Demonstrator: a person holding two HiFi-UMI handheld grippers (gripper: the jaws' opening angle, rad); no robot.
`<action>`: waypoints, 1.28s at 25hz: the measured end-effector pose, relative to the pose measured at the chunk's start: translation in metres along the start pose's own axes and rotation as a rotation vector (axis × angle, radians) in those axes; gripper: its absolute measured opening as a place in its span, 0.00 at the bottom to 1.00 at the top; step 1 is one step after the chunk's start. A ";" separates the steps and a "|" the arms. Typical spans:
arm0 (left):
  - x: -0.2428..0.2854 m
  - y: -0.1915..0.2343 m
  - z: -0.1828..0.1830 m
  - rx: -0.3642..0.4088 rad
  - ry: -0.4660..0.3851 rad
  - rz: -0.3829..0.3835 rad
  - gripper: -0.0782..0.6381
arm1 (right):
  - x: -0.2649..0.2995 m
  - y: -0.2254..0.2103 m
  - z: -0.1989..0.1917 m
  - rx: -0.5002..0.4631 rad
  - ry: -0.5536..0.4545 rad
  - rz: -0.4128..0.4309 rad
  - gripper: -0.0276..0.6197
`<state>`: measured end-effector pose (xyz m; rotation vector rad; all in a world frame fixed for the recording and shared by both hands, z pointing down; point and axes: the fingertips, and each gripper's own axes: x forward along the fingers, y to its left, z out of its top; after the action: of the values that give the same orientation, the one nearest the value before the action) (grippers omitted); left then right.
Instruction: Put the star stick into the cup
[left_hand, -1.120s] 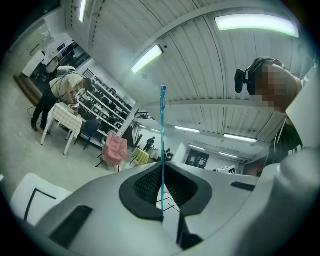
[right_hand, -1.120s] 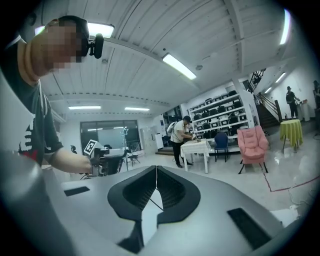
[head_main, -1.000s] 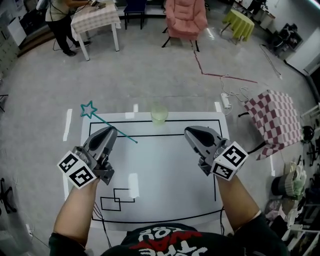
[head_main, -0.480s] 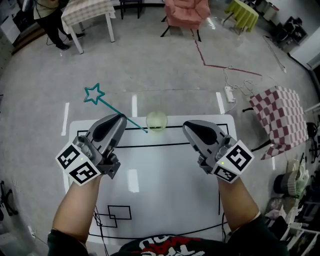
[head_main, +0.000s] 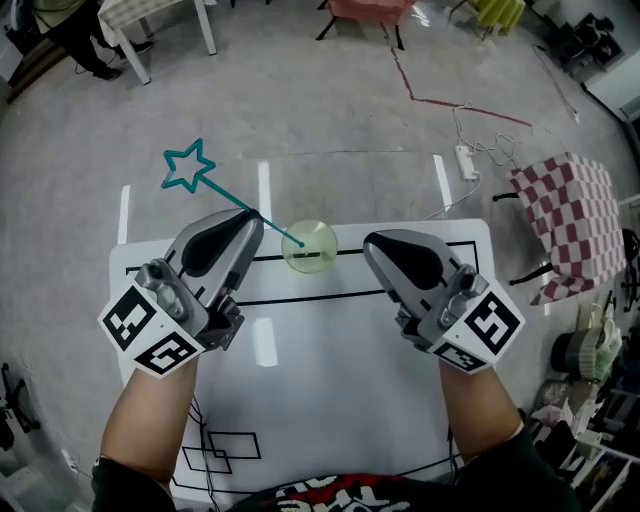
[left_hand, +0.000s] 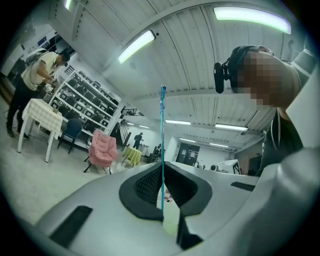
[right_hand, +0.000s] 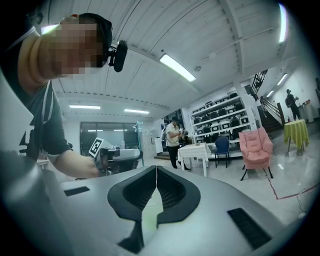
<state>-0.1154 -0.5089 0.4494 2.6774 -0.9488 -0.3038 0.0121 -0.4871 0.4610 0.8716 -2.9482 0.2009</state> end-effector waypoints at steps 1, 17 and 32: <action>0.002 0.000 -0.002 0.012 0.003 -0.007 0.13 | 0.003 -0.001 -0.003 0.000 0.000 0.000 0.09; 0.032 -0.008 -0.048 0.108 0.066 -0.080 0.13 | 0.008 -0.020 -0.040 0.002 0.024 0.007 0.09; 0.039 -0.012 -0.063 0.122 0.085 -0.083 0.14 | 0.001 -0.025 -0.045 0.018 0.014 0.005 0.09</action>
<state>-0.0608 -0.5127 0.5003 2.8203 -0.8587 -0.1530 0.0260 -0.5025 0.5080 0.8610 -2.9403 0.2334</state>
